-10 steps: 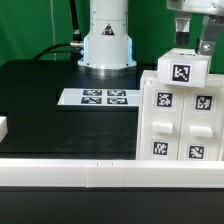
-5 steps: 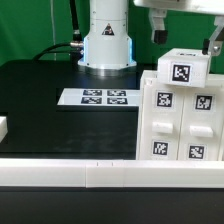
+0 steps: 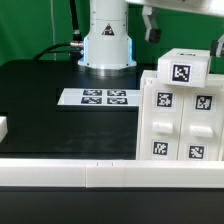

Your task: Assemble cabinet

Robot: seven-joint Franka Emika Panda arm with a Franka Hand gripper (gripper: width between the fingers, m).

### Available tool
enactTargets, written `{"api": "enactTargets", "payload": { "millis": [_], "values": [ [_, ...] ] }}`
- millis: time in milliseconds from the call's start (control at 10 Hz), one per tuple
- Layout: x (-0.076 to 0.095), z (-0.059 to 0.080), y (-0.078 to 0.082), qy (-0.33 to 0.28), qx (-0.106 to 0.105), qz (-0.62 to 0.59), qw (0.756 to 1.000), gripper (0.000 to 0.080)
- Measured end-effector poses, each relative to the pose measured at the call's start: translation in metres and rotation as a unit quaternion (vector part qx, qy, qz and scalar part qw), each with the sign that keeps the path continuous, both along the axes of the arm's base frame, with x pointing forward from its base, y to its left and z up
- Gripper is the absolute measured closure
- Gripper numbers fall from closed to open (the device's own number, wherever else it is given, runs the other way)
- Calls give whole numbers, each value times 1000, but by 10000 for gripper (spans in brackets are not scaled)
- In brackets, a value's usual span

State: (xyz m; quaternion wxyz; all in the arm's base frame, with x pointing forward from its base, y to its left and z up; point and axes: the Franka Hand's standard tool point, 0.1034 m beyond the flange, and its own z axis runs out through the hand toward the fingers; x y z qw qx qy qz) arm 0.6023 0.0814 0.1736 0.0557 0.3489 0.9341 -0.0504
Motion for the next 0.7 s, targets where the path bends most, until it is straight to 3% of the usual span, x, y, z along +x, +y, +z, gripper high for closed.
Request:
{"api": "enactTargets", "payload": {
  "millis": [300,400,700],
  "values": [
    [-1,-10,9,12,0,-3,1000,2],
    [-4,-19,6,17,0,-5,1000,2],
    [-5,-20,-1,18,0,-12,1000,2]
  ]
}}
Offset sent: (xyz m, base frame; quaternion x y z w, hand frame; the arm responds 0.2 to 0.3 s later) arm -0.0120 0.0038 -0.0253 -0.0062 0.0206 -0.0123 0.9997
